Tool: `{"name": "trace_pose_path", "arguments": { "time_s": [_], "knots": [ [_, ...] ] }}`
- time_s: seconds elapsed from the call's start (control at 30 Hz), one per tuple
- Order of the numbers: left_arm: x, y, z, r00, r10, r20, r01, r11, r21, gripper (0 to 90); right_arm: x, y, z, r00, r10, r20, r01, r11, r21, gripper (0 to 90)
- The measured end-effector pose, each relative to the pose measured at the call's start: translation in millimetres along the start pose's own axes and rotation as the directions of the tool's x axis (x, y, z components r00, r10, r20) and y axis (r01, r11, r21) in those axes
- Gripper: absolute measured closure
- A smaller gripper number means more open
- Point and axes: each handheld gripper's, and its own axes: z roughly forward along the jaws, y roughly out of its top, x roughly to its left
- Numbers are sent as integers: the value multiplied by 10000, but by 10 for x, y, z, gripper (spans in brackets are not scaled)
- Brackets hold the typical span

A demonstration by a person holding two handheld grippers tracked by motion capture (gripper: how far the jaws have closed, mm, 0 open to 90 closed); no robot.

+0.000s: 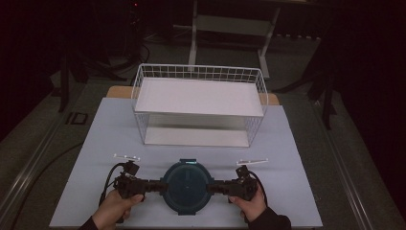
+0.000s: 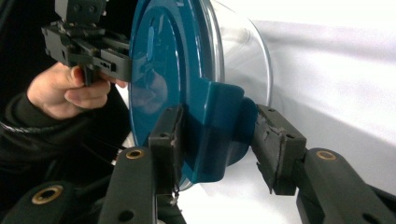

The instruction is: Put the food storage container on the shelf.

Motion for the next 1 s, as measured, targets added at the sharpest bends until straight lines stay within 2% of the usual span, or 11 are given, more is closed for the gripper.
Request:
{"name": "trace_pose_path", "arguments": {
  "time_s": [0.13,0.3,0.43,0.5,0.6,0.67,0.9,1.0],
  "knots": [
    [-31,-30,-4,9998,118,-144,-119,9999,-88,569,-15,-28,-1,9988,436,-205,-438,9990,-100,559],
    [-72,-69,-9,9990,41,-440,-49,9998,-182,560,48,-50,5,9993,379,-36,-379,9989,-269,565],
    [-111,-84,-10,9983,55,-576,-70,9996,-258,561,44,-57,-2,9982,588,-84,-590,9977,-319,567],
    [-114,-80,5,9985,-192,-517,178,9995,-273,561,36,-58,-8,9977,663,-118,-666,9973,-303,568],
    [-113,-77,14,9985,-238,-488,222,9992,-332,560,18,-66,-19,9970,754,-189,-759,9966,-310,568],
    [-146,-49,11,9984,-27,-558,7,9993,-367,561,17,-63,-32,9973,712,-199,-719,9968,-343,568],
    [-182,48,27,9981,213,-576,-248,9979,-601,559,47,51,-118,9992,407,51,-403,9970,-657,567],
    [-211,131,33,9960,562,-691,-617,9949,-800,559,50,92,-141,9996,240,136,-229,9969,-752,567]
  ]
}}
